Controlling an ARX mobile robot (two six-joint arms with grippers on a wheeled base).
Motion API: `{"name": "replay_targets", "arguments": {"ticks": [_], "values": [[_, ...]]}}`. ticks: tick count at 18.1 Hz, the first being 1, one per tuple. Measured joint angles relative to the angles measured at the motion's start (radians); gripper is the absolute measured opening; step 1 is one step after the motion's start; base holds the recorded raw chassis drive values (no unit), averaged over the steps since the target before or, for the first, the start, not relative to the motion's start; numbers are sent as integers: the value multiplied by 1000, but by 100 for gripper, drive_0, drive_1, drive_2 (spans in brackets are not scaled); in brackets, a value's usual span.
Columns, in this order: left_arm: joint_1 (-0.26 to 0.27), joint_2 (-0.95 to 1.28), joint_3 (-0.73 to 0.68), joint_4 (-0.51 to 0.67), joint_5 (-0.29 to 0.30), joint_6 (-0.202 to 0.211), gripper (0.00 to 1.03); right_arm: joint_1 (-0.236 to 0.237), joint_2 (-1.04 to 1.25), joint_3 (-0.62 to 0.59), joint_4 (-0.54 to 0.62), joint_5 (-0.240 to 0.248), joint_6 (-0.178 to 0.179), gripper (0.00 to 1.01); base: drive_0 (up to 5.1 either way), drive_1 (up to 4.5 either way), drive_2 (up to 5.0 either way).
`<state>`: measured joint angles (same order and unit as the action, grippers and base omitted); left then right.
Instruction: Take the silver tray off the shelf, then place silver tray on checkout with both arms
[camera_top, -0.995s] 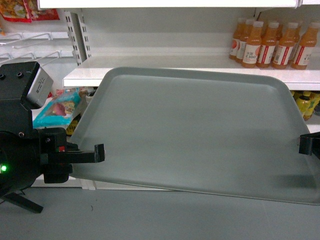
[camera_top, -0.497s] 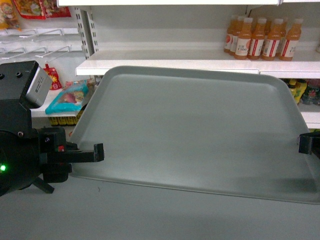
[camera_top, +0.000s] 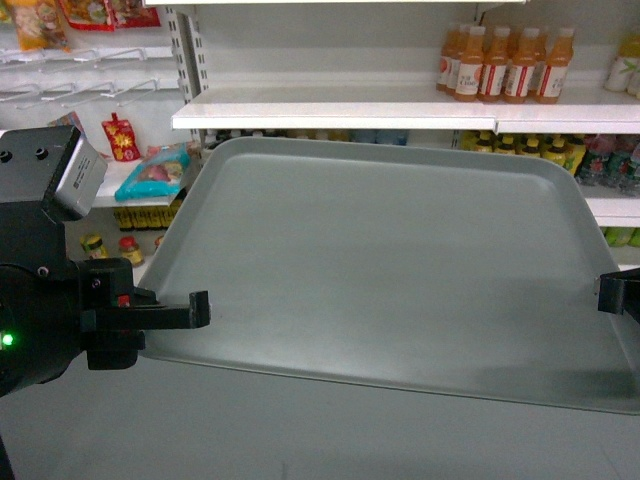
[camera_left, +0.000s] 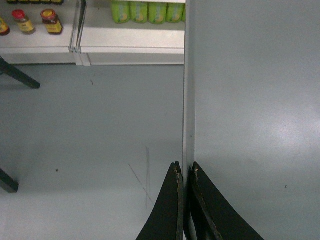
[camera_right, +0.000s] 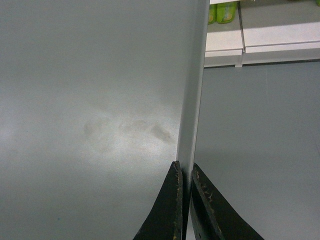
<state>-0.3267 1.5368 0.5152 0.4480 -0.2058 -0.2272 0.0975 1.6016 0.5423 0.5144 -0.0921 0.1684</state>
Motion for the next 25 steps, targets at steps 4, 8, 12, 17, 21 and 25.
{"name": "replay_targets", "arguments": {"ticks": [4,8,12,17,21,25], "values": [[0,0,0,5,1,0,3,0,0,0,6,0,0,3,12,-411,434],[0,0,0,3,0,0,3,1,0,0,9,0,0,3,13,-410,435],[0,0,0,6,0,0,3,0,0,0,8,0,0,3,5,-419,428],[0,0,0,4,0,0,3,1,0,0,9,-1,0,3,-3,-429,422],[0,0,0,7,-1,0,3,1,0,0,10,0,0,3,-15,-441,411],[0,-3,-4,8,-1,0,3,1,-5,-3,9,-1,0,3,-4,-109,101]]}}
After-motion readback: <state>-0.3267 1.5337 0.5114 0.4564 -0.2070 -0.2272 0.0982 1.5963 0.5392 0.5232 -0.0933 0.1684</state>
